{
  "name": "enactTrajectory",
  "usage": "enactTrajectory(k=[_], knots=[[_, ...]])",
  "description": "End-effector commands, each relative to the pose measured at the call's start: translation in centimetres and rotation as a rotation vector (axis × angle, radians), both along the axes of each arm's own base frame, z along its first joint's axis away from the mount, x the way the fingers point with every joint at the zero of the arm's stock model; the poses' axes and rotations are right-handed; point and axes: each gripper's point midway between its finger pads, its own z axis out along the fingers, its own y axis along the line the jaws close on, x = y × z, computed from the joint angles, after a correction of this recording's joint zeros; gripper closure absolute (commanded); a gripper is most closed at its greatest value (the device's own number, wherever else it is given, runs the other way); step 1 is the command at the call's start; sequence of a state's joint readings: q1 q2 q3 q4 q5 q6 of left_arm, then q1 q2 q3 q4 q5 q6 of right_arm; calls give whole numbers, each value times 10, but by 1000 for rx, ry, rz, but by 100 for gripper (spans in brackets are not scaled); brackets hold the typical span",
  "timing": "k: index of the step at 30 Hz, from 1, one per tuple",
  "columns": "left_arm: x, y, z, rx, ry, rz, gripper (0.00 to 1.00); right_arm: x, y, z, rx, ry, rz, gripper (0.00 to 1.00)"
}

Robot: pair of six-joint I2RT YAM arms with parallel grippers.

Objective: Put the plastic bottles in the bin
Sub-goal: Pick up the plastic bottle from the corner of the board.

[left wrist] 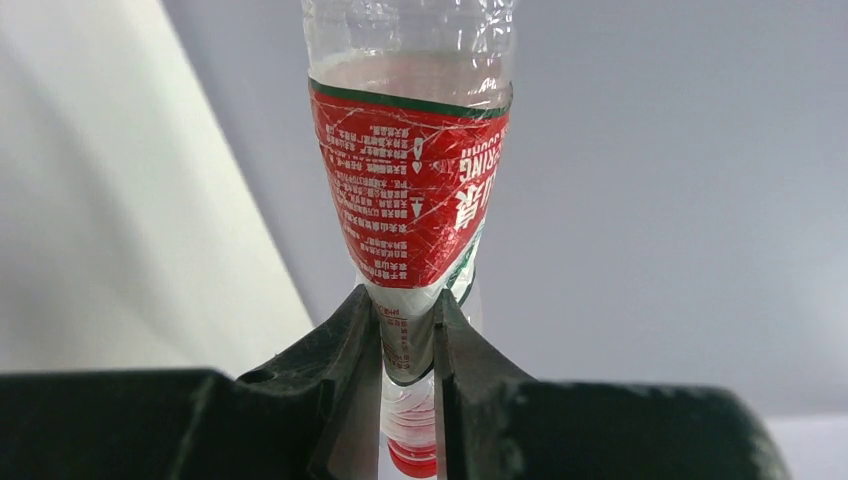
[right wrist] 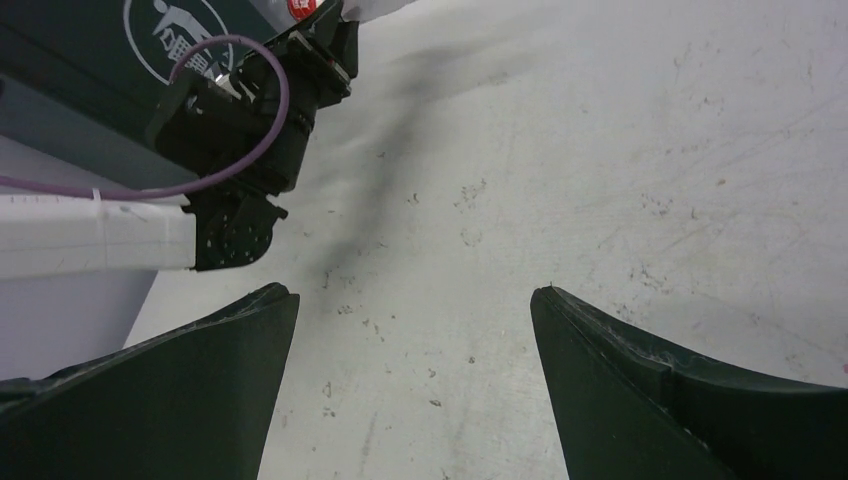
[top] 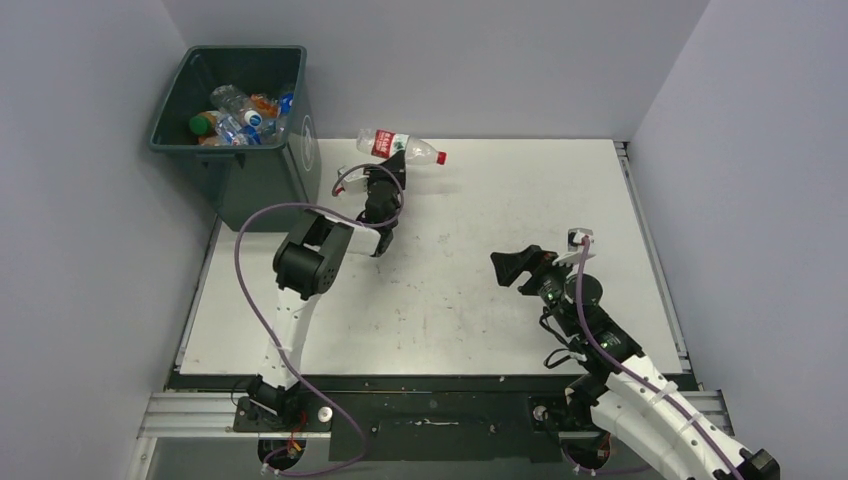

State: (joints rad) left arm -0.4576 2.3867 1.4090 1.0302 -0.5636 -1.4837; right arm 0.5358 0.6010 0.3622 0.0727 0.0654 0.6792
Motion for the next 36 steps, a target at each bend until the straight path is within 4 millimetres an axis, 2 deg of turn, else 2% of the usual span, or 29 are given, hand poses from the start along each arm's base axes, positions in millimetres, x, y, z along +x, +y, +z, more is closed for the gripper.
enactTrajectory(k=[1,2,3,5,8,12,14,15,17,21,26,31,36], knots=[[-64,-32,126,-114,-309,-158,100,6,-2,50,4,-88,-2,10],[-77,-34,136,-116,-331,-177,100,4,1,59,15,-101,15,10],[-90,-33,136,-104,-329,-192,100,0,4,69,33,-121,41,10],[-114,-37,156,-82,-359,-234,100,-5,2,89,51,-164,46,10],[-154,-58,191,-18,-417,-372,100,-14,-5,118,37,-209,47,10],[-202,-77,218,92,-473,-538,100,-25,-5,155,12,-261,85,10],[-224,-83,229,180,-501,-615,100,-23,-6,165,-41,-253,87,10],[-237,-89,233,220,-512,-679,100,-19,-6,165,-95,-225,94,10],[-262,-100,239,340,-547,-789,100,-17,3,169,-159,-206,152,10],[-325,-111,242,526,-639,-992,100,-41,39,203,-72,-322,382,10],[-383,-106,233,682,-713,-1160,100,-47,63,214,-40,-335,522,10],[-411,-87,230,754,-752,-1176,100,-49,72,224,-9,-356,572,10],[-426,-87,223,762,-754,-1239,100,-47,87,226,41,-345,642,10]])
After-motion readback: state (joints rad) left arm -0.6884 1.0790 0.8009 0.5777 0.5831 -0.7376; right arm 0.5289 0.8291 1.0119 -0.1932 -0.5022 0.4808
